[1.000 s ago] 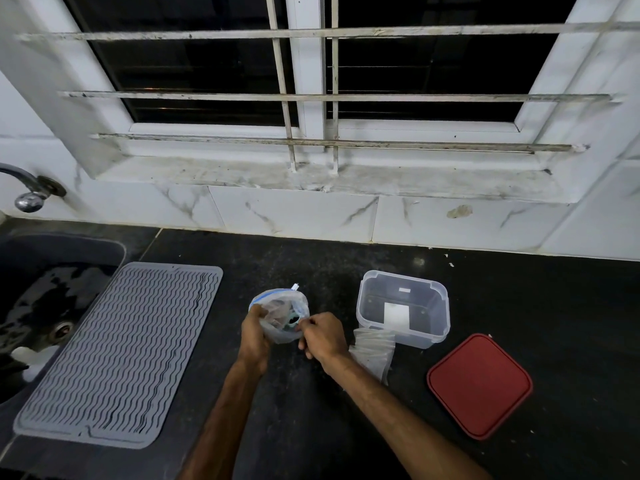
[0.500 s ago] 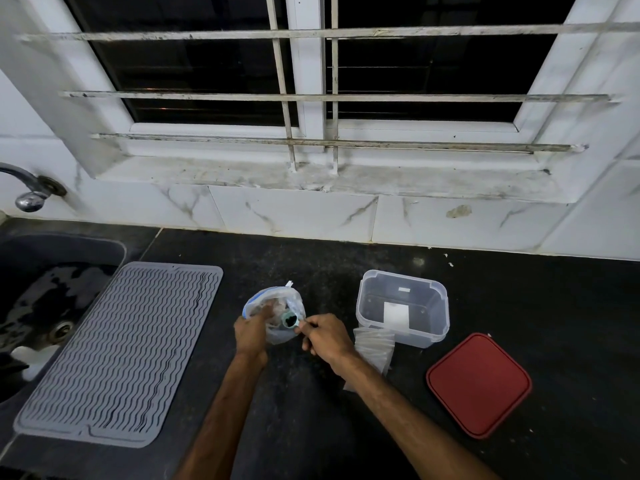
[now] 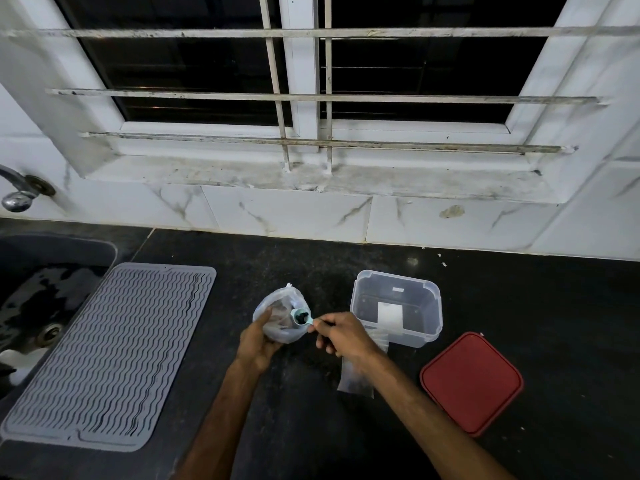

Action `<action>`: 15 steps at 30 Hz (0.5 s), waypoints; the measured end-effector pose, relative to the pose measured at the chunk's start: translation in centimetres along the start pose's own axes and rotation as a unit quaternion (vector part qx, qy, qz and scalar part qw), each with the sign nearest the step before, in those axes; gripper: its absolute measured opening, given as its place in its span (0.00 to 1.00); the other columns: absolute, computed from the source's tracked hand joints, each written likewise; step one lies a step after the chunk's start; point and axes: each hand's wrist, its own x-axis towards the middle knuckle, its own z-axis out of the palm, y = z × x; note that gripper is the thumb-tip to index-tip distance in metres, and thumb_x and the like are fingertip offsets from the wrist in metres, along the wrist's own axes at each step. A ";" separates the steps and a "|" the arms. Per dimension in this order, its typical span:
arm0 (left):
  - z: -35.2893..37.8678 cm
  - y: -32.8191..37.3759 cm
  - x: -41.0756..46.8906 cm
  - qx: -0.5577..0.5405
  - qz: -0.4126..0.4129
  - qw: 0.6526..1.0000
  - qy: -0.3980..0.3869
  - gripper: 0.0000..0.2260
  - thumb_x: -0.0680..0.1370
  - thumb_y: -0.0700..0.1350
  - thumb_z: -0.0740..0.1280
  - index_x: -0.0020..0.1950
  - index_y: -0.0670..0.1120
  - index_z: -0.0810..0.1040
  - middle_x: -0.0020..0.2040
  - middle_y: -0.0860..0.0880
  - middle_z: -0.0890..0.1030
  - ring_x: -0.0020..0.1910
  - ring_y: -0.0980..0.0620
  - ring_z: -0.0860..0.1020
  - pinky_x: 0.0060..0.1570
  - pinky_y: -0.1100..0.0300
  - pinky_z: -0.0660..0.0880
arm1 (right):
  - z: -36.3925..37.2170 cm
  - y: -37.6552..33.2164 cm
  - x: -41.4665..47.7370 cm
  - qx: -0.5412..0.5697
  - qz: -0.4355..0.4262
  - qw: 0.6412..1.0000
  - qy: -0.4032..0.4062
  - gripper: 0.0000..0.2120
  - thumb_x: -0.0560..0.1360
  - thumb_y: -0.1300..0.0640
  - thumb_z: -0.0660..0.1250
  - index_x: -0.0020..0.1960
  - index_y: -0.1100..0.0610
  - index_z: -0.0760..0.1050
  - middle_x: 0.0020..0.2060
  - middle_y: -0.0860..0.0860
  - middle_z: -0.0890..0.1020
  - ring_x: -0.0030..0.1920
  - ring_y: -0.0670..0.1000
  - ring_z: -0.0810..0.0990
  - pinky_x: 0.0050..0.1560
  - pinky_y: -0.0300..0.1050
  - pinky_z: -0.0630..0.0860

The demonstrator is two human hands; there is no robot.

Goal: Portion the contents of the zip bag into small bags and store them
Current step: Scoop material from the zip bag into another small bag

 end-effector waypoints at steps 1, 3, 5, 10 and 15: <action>0.0 -0.3 0.1 0.006 -0.004 1.000 -0.002 0.10 0.81 0.45 0.64 0.55 0.38 0.78 0.54 0.38 0.81 0.51 0.44 0.80 0.54 0.48 0.77 | -0.6 0.1 -0.4 0.007 -0.003 1.000 0.004 0.11 0.81 0.55 0.62 0.48 0.57 0.82 0.29 0.49 0.79 0.26 0.43 0.70 0.24 0.31 0.64; -0.1 -0.8 0.2 0.030 -0.011 0.999 0.011 0.09 0.80 0.43 0.65 0.54 0.37 0.79 0.52 0.39 0.81 0.48 0.45 0.80 0.48 0.51 0.78 | -1.9 0.4 -1.0 0.014 -0.012 1.000 0.016 0.11 0.82 0.56 0.62 0.49 0.58 0.82 0.29 0.50 0.79 0.26 0.44 0.71 0.25 0.31 0.65; -0.6 -1.5 0.5 0.057 -0.008 0.998 0.012 0.12 0.79 0.42 0.67 0.58 0.35 0.79 0.53 0.38 0.82 0.49 0.45 0.81 0.48 0.52 0.78 | -3.3 1.0 -1.6 0.013 -0.018 0.999 0.032 0.11 0.81 0.56 0.62 0.49 0.57 0.83 0.30 0.51 0.79 0.26 0.43 0.72 0.26 0.31 0.66; -0.7 -2.1 0.8 0.166 0.025 0.985 0.026 0.28 0.73 0.46 0.75 0.69 0.44 0.69 0.62 0.44 0.78 0.60 0.47 0.78 0.53 0.51 0.77 | -6.7 2.6 -2.1 0.020 -0.017 0.997 0.070 0.10 0.81 0.55 0.64 0.47 0.56 0.84 0.30 0.49 0.81 0.27 0.43 0.73 0.28 0.32 0.67; 1.2 -1.5 -1.5 0.335 0.302 0.873 0.184 0.36 0.69 0.48 0.79 0.71 0.40 0.67 0.66 0.41 0.72 0.65 0.45 0.72 0.63 0.57 0.69 | -8.3 3.8 -2.3 0.004 -0.031 0.996 0.085 0.10 0.80 0.56 0.65 0.47 0.56 0.84 0.29 0.49 0.81 0.26 0.42 0.73 0.27 0.30 0.67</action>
